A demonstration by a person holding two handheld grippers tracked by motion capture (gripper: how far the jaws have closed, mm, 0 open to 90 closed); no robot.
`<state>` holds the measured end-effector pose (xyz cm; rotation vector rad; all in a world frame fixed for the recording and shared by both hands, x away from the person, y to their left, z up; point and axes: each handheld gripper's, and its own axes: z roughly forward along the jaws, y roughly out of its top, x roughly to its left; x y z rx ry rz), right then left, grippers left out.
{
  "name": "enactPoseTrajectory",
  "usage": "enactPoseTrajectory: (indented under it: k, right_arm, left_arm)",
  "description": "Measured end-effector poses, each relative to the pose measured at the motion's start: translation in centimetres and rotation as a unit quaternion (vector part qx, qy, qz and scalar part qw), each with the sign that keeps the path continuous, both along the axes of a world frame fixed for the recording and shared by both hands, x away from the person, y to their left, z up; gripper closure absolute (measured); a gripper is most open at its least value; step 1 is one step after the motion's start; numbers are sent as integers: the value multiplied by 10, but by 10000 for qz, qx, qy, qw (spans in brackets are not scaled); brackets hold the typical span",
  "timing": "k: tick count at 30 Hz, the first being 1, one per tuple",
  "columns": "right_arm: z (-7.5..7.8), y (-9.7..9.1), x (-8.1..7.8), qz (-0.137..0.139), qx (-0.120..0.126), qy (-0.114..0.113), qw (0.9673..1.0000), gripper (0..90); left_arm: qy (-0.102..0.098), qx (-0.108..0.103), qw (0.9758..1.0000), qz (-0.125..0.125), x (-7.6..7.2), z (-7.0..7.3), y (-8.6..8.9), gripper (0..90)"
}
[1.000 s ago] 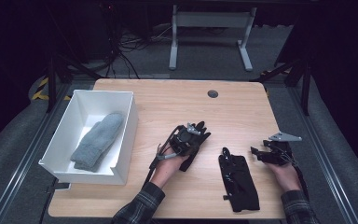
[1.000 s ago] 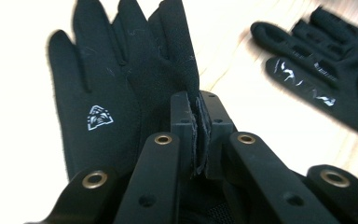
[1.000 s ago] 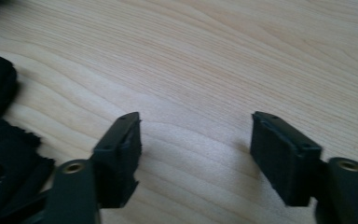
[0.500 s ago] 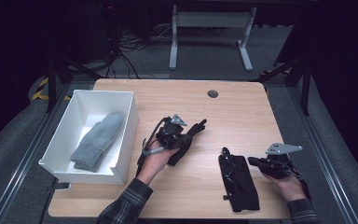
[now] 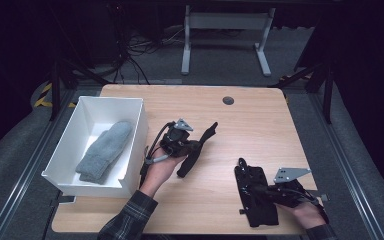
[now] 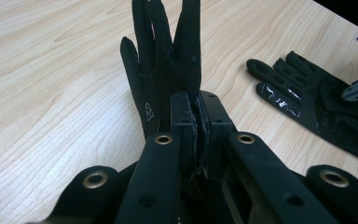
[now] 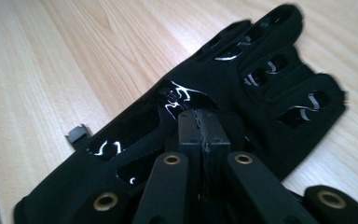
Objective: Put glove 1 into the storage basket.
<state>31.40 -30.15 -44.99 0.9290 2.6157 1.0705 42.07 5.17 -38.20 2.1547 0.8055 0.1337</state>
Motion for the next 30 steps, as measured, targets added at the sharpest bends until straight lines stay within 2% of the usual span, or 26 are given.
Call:
enactPoseTrajectory:
  k: [3,9,13,24,28,30]
  right_arm:
    - [-2,4,5,-61,37,53,10000,900]
    - [-4,13,22,-354,116,8,9993,900]
    - [-4,19,33,-456,118,-11,9989,900]
    - [-4,47,69,-539,141,-119,9984,898]
    - [9,36,65,-599,328,-301,9972,897]
    - [12,23,62,-737,256,-379,9962,898]
  left_arm:
    - [12,-9,10000,-14,-1,0,1,864]
    - [26,-30,10000,-9,-4,4,3,865]
    - [5,-30,10000,-14,-6,5,5,864]
    - [114,-79,9999,-6,-9,2,6,865]
    - [147,-61,9999,-32,-8,1,5,864]
    - [165,-88,9998,-30,-9,0,4,865]
